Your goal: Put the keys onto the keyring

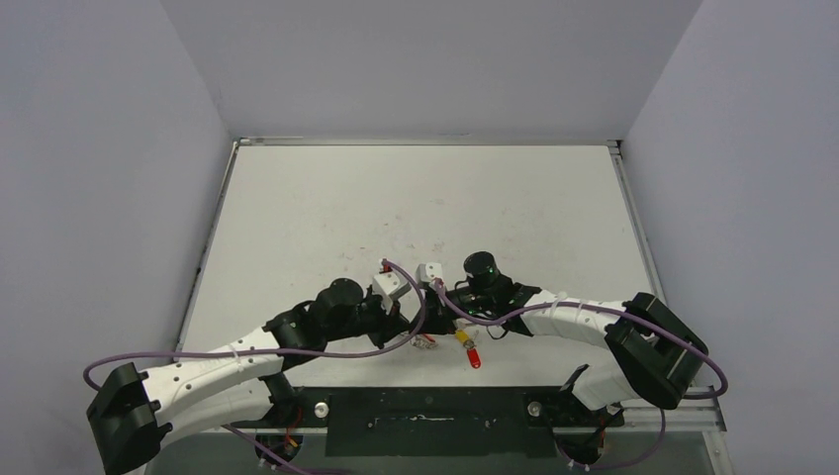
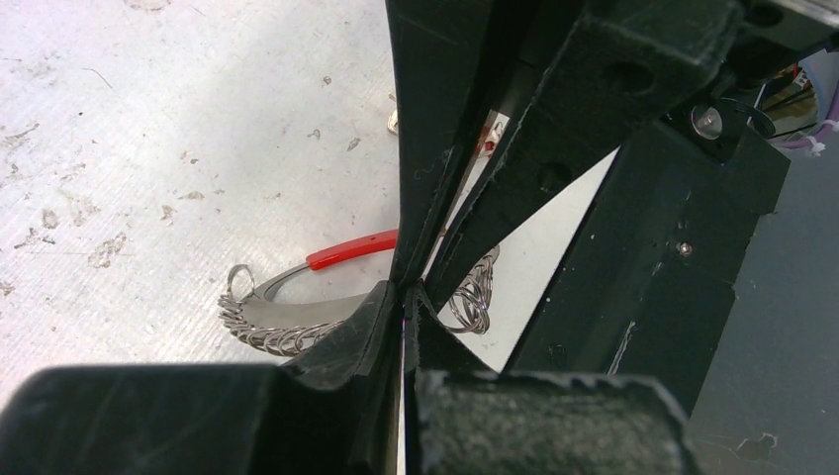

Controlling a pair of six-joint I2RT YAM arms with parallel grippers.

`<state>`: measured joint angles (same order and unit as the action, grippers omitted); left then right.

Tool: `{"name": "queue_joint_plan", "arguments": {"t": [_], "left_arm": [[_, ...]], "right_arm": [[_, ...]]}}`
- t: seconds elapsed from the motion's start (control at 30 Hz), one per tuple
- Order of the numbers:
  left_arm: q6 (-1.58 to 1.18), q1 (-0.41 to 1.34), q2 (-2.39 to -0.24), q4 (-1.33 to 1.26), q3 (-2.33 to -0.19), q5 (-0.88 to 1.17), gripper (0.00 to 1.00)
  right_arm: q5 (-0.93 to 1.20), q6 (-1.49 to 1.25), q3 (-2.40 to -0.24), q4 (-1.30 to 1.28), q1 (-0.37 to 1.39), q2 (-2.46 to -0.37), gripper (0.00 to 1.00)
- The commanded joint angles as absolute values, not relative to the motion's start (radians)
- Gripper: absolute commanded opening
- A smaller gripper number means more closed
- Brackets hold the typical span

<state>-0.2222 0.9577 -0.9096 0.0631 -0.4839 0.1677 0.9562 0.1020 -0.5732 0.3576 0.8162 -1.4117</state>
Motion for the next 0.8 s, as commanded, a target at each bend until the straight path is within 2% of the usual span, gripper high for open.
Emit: {"name": "queue_joint_plan", "arguments": {"t": [0.0,0.4,0.47,0.77], "left_arm": [[-0.223,0.968,-0.863,-0.002,-0.498,0.155,0.0],[-0.238,0.969,-0.738,-0.002,-0.442,0.096,0.0],[-0.243,0.969,-0.723,0.023,-0.437,0.089,0.05],[-0.251,0.969,-0.647,0.039,-0.392,0.046,0.15]], "right_arm": [[0.971,0.144,-0.596,0.412,0.818,-1.408,0.0],[0.89,0.122,-0.536,0.407,0.807,-1.334,0.0],[0.888,0.118,-0.535,0.405,0.804,-1.333,0.0],[0.866,0.097,-0.512,0.395,0.787,-1.312,0.0]]}}
